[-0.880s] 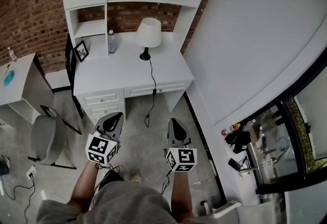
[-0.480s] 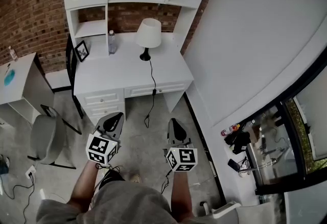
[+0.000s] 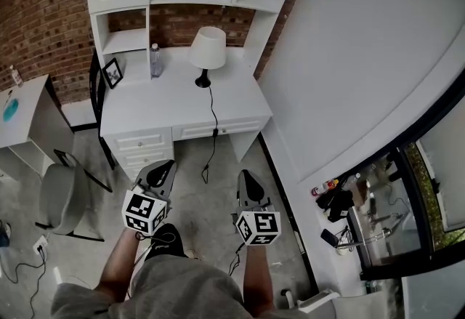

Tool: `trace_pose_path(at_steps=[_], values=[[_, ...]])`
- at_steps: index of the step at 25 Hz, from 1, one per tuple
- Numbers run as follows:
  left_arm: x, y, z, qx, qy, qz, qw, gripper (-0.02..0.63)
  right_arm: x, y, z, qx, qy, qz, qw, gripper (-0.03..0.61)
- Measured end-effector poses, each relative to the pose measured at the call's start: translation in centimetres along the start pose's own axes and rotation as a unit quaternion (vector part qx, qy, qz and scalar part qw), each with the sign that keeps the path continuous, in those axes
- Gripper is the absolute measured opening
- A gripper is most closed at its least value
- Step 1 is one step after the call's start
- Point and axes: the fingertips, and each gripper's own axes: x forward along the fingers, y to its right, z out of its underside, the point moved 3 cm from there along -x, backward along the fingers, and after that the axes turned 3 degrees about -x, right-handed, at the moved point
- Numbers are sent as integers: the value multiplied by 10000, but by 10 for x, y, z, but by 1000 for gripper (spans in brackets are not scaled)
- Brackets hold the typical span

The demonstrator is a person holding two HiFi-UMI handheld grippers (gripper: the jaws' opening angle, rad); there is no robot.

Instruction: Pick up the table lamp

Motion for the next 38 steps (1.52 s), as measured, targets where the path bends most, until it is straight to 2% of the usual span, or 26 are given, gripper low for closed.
trace_pose_path(at_steps=[5, 11, 27, 38], values=[[25, -6, 4, -13, -17, 31, 10000, 3, 20, 16, 5, -9, 1, 14, 10000, 23], [73, -35, 3, 1, -65, 19, 10000, 3, 67, 38, 11, 40, -16, 45, 10000, 22], [245, -138, -25, -37, -195, 113, 9997, 3, 256, 102, 1, 37, -119, 33, 9999, 22], [334, -212, -25, -119, -292, 57, 9995, 3, 367, 130, 18, 164, -268, 11, 9995, 23]])
